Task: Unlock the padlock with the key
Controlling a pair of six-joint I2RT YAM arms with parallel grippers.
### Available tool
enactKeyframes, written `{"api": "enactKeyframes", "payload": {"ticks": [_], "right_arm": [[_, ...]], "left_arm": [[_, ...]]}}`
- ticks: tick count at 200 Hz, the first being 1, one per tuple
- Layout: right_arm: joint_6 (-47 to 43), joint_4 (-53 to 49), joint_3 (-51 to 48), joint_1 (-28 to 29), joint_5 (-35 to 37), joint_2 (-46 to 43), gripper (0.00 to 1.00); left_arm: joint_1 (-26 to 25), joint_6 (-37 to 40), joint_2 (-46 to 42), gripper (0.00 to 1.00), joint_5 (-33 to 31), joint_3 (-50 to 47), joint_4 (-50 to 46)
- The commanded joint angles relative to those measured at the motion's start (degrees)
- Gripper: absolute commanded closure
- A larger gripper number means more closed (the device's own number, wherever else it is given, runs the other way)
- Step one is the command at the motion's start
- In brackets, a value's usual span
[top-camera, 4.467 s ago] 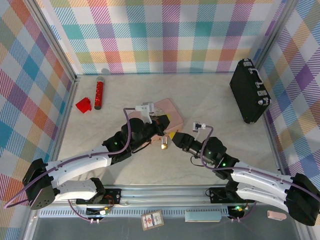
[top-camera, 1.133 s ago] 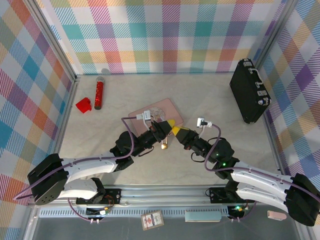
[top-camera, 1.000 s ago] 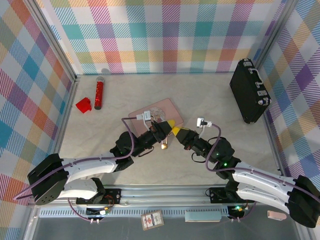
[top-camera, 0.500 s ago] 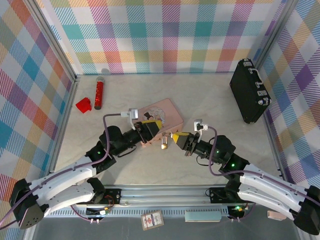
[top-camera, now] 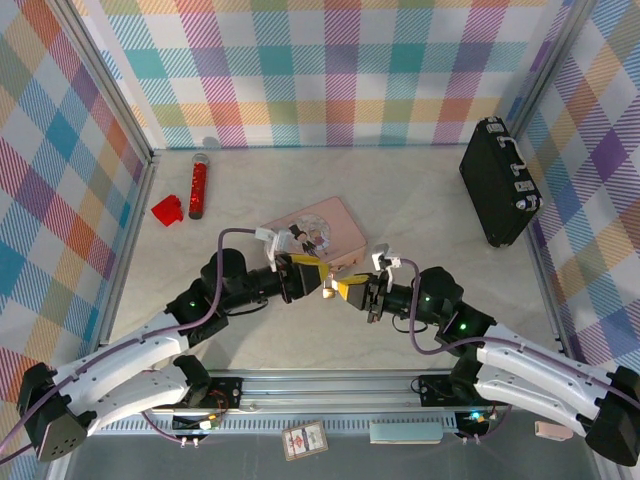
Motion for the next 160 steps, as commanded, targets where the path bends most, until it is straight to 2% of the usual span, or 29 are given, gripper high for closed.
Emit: {"api": "enactKeyframes", "payload": {"ticks": [1,21,62,84,160], "right_arm": [[-1.2,2.3,2.1,-0.2,-1.2,0.1,1.0],[-0.9,2.8,1.9,-0.2,-1.4,-0.2,1.0],[-0.8,2.3,1.9,-0.2,-1.4,-1.3,1.0],[-0.6,2.6,1.8,-0.3,-1.6,-1.5,1.0],[-0.6,3.0,1.9,-0.2,-1.4,-2.1,1.0]], "left_arm": [[0.3,1.9,1.2,0.59,5.9,2.3,2.3],[0.3,2.3,2.2,0.64,7.8,2.9,2.4],[0.3,3.7,1.5,0.67,7.0,2.9,0.3],[0.3,3.8,1.8,0.75,7.8,3.2,0.0],[0.3,4.0,2.6,0.69,9.6,3.5,0.0]]}}
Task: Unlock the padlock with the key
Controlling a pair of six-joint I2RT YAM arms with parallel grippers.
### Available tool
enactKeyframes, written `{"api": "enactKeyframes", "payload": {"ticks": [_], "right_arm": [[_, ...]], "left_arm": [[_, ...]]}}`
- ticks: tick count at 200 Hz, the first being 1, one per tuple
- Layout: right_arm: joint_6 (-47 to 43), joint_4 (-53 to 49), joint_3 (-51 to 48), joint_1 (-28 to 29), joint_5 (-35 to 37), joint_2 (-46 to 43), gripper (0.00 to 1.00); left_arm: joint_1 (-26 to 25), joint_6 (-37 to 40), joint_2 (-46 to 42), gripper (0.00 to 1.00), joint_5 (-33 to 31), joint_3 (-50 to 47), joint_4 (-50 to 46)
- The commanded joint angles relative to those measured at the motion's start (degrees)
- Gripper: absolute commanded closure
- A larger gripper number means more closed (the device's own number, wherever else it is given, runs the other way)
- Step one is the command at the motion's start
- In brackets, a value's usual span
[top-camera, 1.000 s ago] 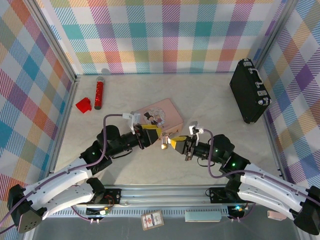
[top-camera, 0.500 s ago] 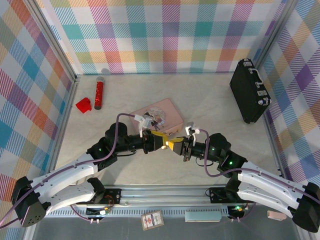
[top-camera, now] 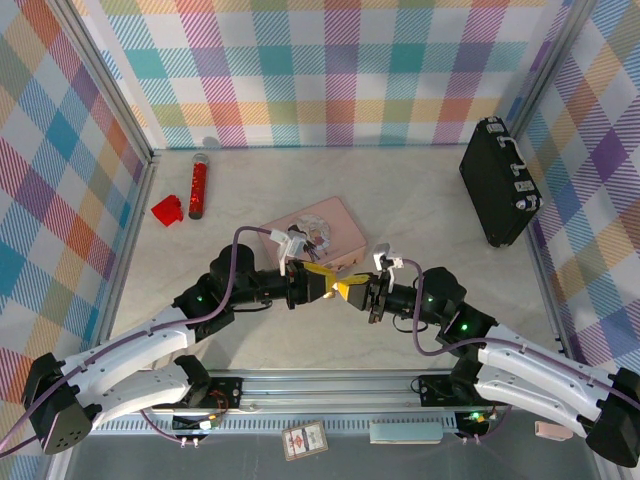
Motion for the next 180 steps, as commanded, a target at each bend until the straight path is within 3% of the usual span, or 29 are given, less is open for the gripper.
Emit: {"api": "enactKeyframes", "payload": {"ticks": [1,111,134,145,180], "right_arm": [[-0.5,2.1,1.9,-0.2,-0.7,-0.7,1.0],[1.1,4.0,1.0,-0.2,1.3,0.2,1.0],[3.2,5.4,-1.3,-0.2,6.8,-1.8,0.72],[4.3,6.9,-2.9,-0.2,9.1,-2.8,0.64],[6.0,14.0,-4.1,-0.5,6.5,-0.7,0.58]], "left_arm": [[0.3,1.1,0.1,0.7,2.0,1.9,0.5],[0.3,-0.3,0.5,1.0,1.3,1.5,2.3],[0.3,-1.9,-1.0,1.0,-3.1,-0.3,4.2],[0.3,-3.2,-1.7,1.0,-5.9,-1.6,5.8],[0.3,-10.2,-1.4,1.0,-11.5,-6.3,15.8]]}}
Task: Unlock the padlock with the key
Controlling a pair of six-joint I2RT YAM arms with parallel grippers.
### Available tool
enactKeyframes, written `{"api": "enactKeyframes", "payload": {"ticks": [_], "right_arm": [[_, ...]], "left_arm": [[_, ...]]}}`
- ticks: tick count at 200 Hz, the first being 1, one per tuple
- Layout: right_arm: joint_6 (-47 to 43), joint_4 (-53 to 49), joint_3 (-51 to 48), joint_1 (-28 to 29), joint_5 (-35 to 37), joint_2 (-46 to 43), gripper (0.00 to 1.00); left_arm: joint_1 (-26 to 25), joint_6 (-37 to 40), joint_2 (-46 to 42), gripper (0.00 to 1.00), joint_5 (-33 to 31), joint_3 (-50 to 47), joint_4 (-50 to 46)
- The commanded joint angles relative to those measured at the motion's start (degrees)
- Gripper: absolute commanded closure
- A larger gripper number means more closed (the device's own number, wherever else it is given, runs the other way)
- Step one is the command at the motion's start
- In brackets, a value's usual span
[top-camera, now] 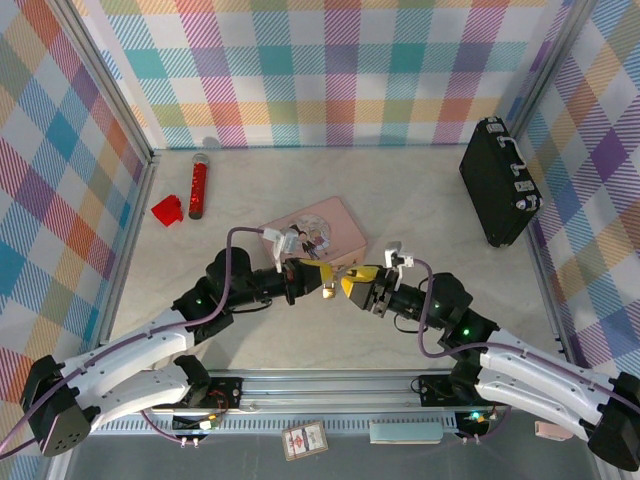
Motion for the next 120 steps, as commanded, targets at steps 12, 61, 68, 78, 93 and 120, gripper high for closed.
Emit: {"api": "enactKeyframes", "payload": {"ticks": [12,61,68,78,93,120], "right_arm": [[2.8,9.5,-0.3,-0.4,-0.8,2.8,0.55],[3.4,12.1,-0.3,-1.1,-0.9,4.7,0.49],[3.5,12.0,-0.4,-1.2,-0.8,4.7,0.49],[3.6,12.0,-0.5,-1.3,-0.6,4.7,0.5],[4.0,12.1,-0.5,-1.5,-0.8,4.9,0.5],[3.9,12.4,0.1,-1.6,-3.0,5.6,0.54]], "left_arm": [[0.1,-8.1,1.5,1.0,-4.4,-4.1,13.9],[-0.9,-10.1,4.3,1.0,-1.1,-3.1,17.9],[-1.0,-10.2,4.3,1.0,-0.9,-3.0,18.0],[-1.0,-10.2,4.2,1.0,-0.8,-2.9,18.0],[-1.0,-10.2,4.4,1.0,-0.8,-2.9,18.1],[-1.0,-10.1,4.9,1.0,-0.3,-2.5,18.3]]}}
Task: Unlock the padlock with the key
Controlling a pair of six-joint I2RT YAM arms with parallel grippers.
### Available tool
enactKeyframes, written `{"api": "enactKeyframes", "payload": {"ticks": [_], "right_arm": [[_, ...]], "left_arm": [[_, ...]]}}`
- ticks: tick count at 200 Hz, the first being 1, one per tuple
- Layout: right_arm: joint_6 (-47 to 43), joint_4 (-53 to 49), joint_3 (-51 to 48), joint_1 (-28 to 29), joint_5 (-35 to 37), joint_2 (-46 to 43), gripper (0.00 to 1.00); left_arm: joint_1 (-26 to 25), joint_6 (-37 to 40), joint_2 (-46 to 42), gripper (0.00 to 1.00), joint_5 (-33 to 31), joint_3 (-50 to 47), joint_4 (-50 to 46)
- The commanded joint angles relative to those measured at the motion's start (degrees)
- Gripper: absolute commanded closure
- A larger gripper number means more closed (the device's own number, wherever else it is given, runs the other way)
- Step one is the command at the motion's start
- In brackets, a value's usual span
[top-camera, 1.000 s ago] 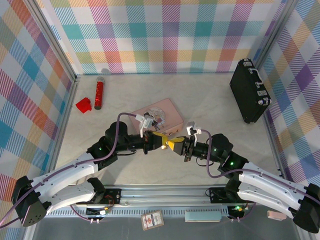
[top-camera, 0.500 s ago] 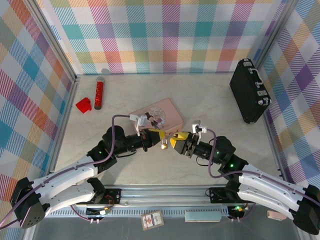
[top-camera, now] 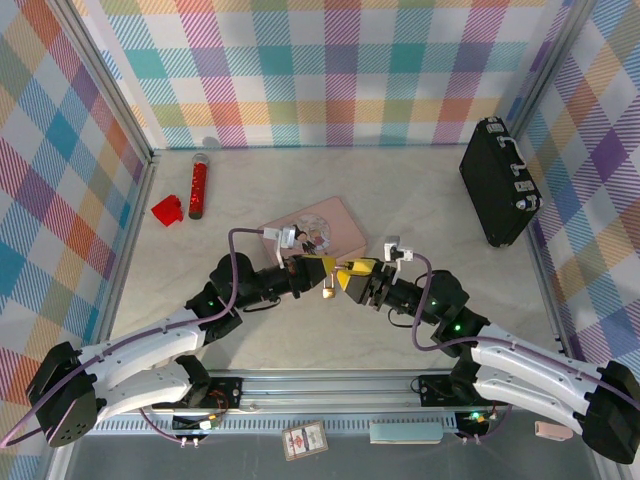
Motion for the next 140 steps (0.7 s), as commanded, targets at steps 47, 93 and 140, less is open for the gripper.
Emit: {"api": "enactKeyframes", "payload": {"ticks": [47,93,140], "right_arm": [[-0.7,2.7,2.2,-0.4,-6.1,2.3,0.68],[-0.7,3.2,1.5,-0.5,-5.8,1.7,0.75],[-1.0,2.5,1.4,-0.6,-5.1,0.5,0.81]], "left_arm": [[-0.5,-0.2,0.7,1.0,2.0,1.5,3.1],[-0.6,0.6,0.3,1.0,1.7,2.0,1.5],[-0.5,1.2,1.2,1.0,2.4,3.3,1.1]]}}
